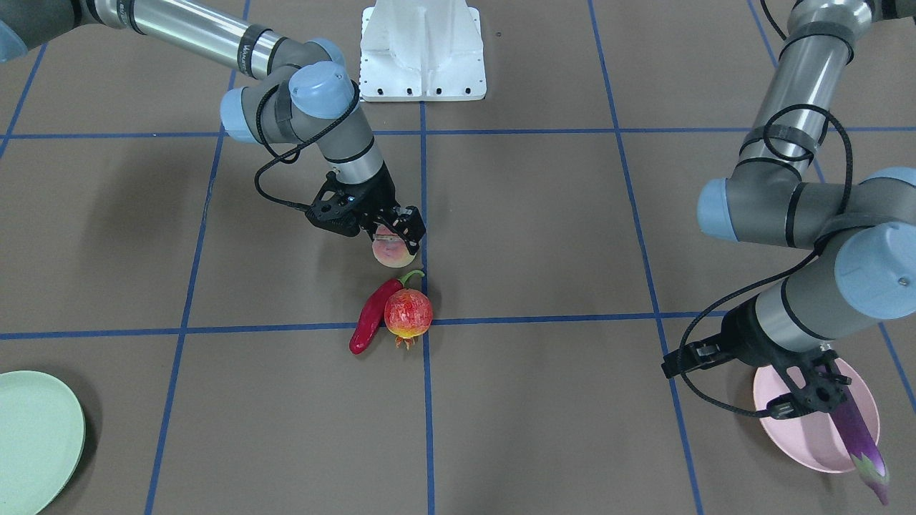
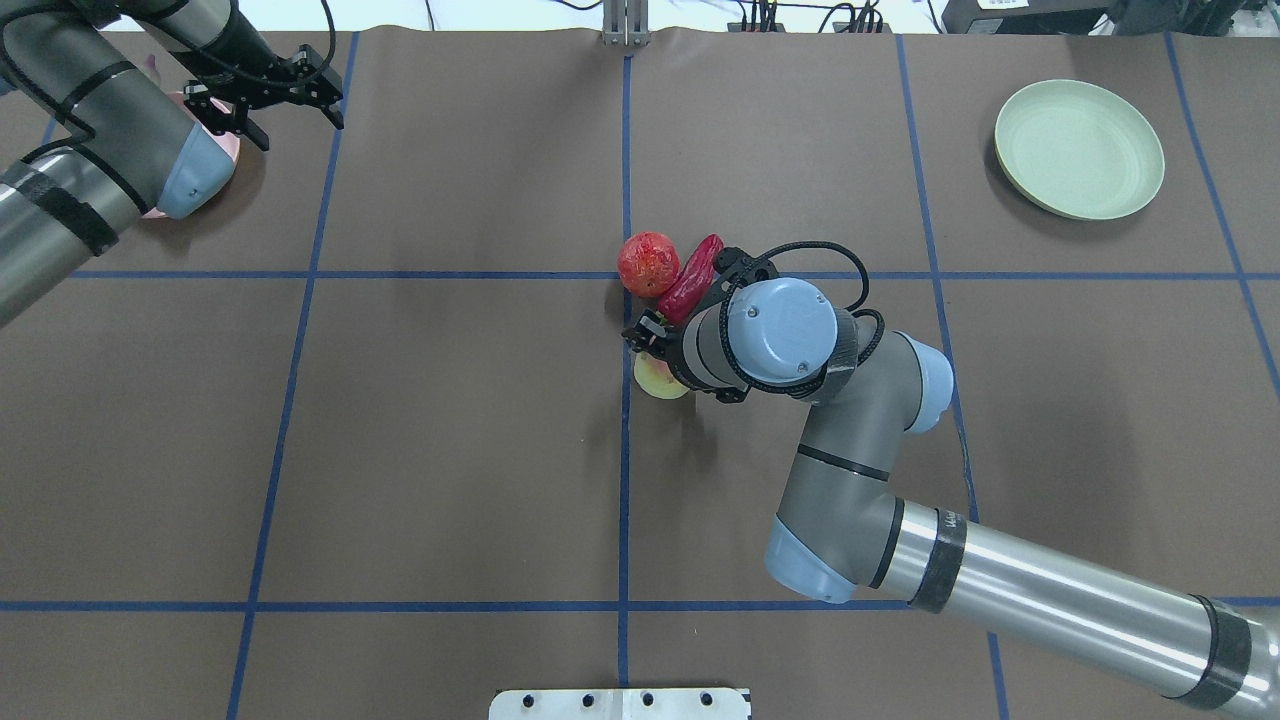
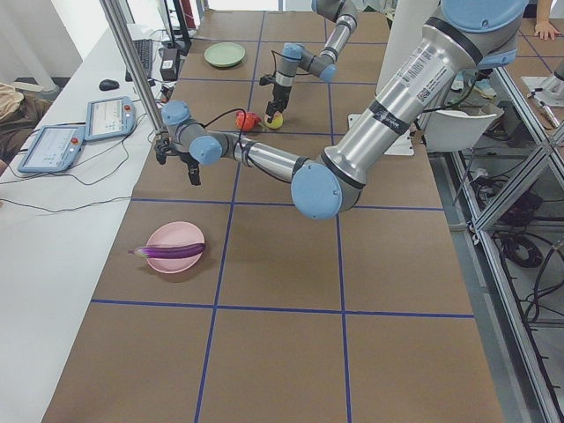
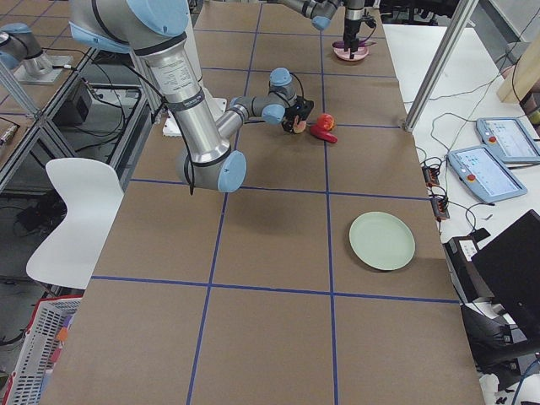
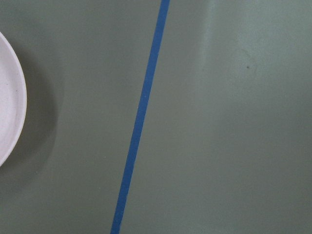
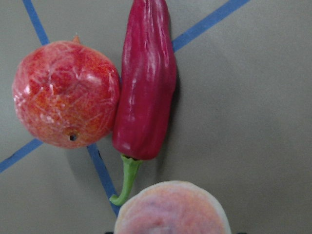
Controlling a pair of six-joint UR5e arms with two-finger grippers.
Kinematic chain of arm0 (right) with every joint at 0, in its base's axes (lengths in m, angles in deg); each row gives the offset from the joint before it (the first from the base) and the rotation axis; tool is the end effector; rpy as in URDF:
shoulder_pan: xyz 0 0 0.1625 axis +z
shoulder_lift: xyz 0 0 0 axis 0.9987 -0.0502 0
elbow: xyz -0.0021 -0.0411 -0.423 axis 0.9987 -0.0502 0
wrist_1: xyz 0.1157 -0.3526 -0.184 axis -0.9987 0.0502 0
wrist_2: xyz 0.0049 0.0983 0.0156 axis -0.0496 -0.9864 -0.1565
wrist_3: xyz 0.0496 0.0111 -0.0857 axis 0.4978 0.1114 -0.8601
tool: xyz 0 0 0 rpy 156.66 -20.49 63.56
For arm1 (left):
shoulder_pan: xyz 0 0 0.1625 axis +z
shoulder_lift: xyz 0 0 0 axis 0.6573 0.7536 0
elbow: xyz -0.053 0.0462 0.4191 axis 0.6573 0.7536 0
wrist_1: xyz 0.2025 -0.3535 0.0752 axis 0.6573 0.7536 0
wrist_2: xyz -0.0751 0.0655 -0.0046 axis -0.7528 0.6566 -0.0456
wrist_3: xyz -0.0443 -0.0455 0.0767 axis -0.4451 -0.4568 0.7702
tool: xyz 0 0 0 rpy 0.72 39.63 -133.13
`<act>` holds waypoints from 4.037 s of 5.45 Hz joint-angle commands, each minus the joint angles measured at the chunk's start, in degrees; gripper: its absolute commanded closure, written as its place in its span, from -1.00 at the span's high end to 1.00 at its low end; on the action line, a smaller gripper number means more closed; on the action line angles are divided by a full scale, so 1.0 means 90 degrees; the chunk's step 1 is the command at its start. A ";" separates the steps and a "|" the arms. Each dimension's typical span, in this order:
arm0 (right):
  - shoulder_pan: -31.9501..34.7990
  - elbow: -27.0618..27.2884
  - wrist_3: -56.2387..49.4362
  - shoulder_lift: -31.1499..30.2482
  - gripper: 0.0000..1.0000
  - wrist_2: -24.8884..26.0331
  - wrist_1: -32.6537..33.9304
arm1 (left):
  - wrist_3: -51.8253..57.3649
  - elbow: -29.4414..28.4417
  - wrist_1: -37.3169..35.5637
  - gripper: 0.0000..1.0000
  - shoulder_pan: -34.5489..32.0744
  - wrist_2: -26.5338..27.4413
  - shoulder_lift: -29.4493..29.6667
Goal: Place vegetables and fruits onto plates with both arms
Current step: 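Grasp the yellow-pink peach with the right gripper and lift it, then carry the peach to the green plate while the left gripper reaches for the chili, then grasp the red chili pepper with the left gripper while the right gripper releases the peach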
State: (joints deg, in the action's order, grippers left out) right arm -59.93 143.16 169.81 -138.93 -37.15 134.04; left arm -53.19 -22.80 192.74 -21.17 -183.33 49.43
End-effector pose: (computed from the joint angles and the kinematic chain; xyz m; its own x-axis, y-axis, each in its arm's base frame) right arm -0.5808 -0.4331 0.2644 0.3471 0.4719 0.8104 -0.4580 0.8394 -0.2926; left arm 0.3022 -0.7156 0.3820 0.5644 -0.2029 -0.8002 0.1762 0.9766 -0.1233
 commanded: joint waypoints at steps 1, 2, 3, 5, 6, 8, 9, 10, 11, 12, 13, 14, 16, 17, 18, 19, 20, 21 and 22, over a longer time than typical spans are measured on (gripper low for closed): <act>0.0190 0.0335 0.0079 -0.0079 -1.00 -0.0071 -0.0010 | -0.0097 0.0038 0.0000 1.00 0.0004 0.0000 0.0009; 0.0550 0.0628 0.0040 -0.0302 -1.00 -0.0265 0.0068 | -0.0243 0.0154 -0.0010 1.00 0.0004 0.0000 0.0009; 0.0950 0.0709 -0.0192 -0.0623 -1.00 -0.0345 0.0068 | -0.0496 0.0213 0.0000 1.00 0.0178 0.0010 0.0028; 0.1954 0.0497 -0.1526 -0.1142 -1.00 -0.0384 0.0059 | -0.1315 0.0234 -0.0039 1.00 0.0860 0.0632 0.0378; 0.2665 0.0069 -0.2209 -0.1270 -1.00 -0.0578 0.0049 | -0.1541 0.0214 -0.0049 1.00 0.1173 0.0819 0.0622; 0.3858 -0.1169 -0.4002 -0.1281 -1.00 -0.0619 0.0010 | -0.2038 0.0194 -0.0068 1.00 0.1536 0.0947 0.0964; 0.4299 -0.1755 -0.4776 -0.1281 -1.00 -0.0638 0.0010 | -0.2225 0.0194 -0.0049 1.00 0.1779 0.1189 0.1198; 0.4458 -0.2119 -0.4852 -0.1281 -1.00 -0.0658 0.0010 | -0.2488 0.0194 -0.0010 0.99 0.2033 0.1627 0.1558; 0.4450 -0.2422 -0.4862 -0.1310 -1.00 -0.0755 0.0000 | -0.2432 0.0136 0.0029 0.83 0.2132 0.1737 0.1813; 0.4459 -0.2503 -0.5326 -0.1474 -0.27 -0.0872 0.0000 | -0.2258 0.0068 0.0087 0.97 0.2443 0.2348 0.2115; 0.4460 -0.2445 -0.5379 -0.1573 0.99 -0.0892 -0.0058 | -0.2198 -0.0049 0.0117 1.00 0.2813 0.3195 0.2341; 0.4450 -0.2425 -0.5390 -0.1554 1.00 -0.0912 -0.0068 | -0.1124 -0.0320 0.0194 0.91 0.2855 0.3252 0.2594; 0.4459 -0.2280 -0.5370 -0.1641 1.00 -0.0912 -0.0204 | 0.1358 -0.0876 0.0205 0.66 0.2856 0.3262 0.2790; 0.4450 -0.2182 -0.5312 -0.1710 1.00 -0.0902 -0.0205 | 0.1531 -0.1702 0.0244 0.67 0.3001 0.3581 0.3401; 0.4450 -0.2181 -0.5321 -0.1701 1.00 -0.0902 -0.0205 | 0.1543 -0.2019 0.0254 0.67 0.3089 0.3816 0.3591; 0.4450 -0.2162 -0.5302 -0.1701 1.00 -0.0912 -0.0205 | 0.1582 -0.2390 0.0283 0.67 0.3177 0.3847 0.3670; 0.4450 -0.2123 -0.5302 -0.1701 1.00 -0.0922 -0.0195 | 0.1572 -0.2809 0.0428 0.67 0.3284 0.3857 0.3913; 0.4450 -0.2123 -0.5302 -0.1701 1.00 -0.0931 -0.0205 | 0.1572 -0.2939 0.0526 0.66 0.3353 0.3964 0.3944; 0.4450 -0.2123 -0.5302 -0.1710 1.00 -0.0941 -0.0205 | 0.1572 -0.3143 0.0711 0.66 0.3412 0.4042 0.3954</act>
State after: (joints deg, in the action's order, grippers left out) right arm -19.88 124.02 122.10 -154.26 -45.54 132.21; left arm -39.04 -49.49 197.83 9.03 -147.60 84.82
